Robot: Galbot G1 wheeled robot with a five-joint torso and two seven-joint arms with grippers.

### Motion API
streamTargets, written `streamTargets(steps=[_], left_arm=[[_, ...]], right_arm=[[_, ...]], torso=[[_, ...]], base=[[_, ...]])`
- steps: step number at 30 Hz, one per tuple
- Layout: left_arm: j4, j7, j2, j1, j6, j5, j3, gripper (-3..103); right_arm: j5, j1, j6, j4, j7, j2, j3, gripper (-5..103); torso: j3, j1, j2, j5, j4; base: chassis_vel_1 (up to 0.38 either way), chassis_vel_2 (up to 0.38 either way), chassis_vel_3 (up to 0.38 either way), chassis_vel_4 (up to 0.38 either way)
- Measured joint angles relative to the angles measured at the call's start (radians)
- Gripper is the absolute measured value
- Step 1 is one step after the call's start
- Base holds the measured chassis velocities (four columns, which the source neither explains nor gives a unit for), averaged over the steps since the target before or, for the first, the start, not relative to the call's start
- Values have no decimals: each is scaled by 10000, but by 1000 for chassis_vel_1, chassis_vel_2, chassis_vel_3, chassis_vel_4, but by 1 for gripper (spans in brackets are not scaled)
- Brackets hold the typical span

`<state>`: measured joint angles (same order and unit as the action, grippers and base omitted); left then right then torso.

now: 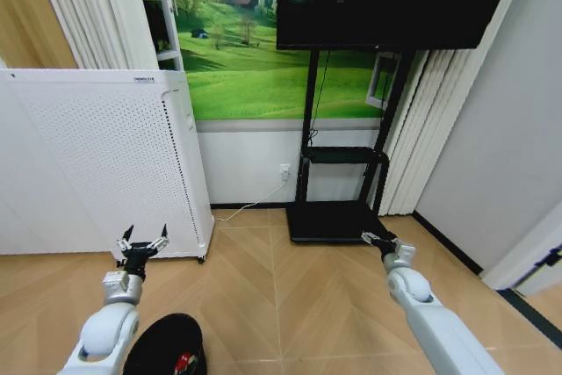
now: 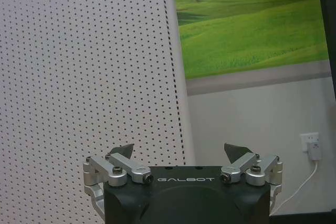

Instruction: Pick up the trash bin and place the garbage on the floor into it.

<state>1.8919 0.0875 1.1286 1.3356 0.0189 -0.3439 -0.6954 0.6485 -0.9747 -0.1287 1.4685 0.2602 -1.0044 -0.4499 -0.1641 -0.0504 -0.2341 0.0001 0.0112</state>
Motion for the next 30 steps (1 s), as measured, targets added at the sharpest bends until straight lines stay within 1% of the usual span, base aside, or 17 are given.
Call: streamTargets(steps=[4, 5, 6, 9, 24, 29, 30], left_arm=[[0, 111, 112, -2, -173, -138, 94, 98], [2, 134, 135, -2, -212, -140, 110, 96], [8, 145, 141, -3, -226, -140, 116, 97], [20, 162, 145, -1, -244, -140, 118, 99], [37, 190, 151, 6, -263, -137, 117, 99], [39, 192, 151, 7, -268, -135, 116, 99], [41, 193, 151, 7, -269, -134, 115, 99]], right_arm=[[0, 0, 0, 0, 0, 0, 0, 100], [0, 0, 0, 0, 0, 0, 0, 100], [0, 0, 0, 0, 0, 0, 0, 100], [0, 0, 1, 0, 0, 0, 0, 100], [0, 0, 0, 0, 0, 0, 0, 100], [0, 0, 0, 0, 0, 0, 0, 100], [0, 0, 0, 0, 0, 0, 0, 100]], torso=[[0, 0, 0, 0, 1], [0, 0, 0, 0, 1], [0, 0, 1, 0, 1], [-1, 0, 0, 0, 1], [-2, 0, -2, 0, 1], [-77, -28, -109, 0, 0], [-129, -48, -181, 0, 1]], base=[[0, 0, 0, 0], [0, 0, 0, 0], [0, 0, 0, 0], [0, 0, 0, 0], [0, 0, 0, 0], [0, 0, 0, 0], [0, 0, 0, 0]])
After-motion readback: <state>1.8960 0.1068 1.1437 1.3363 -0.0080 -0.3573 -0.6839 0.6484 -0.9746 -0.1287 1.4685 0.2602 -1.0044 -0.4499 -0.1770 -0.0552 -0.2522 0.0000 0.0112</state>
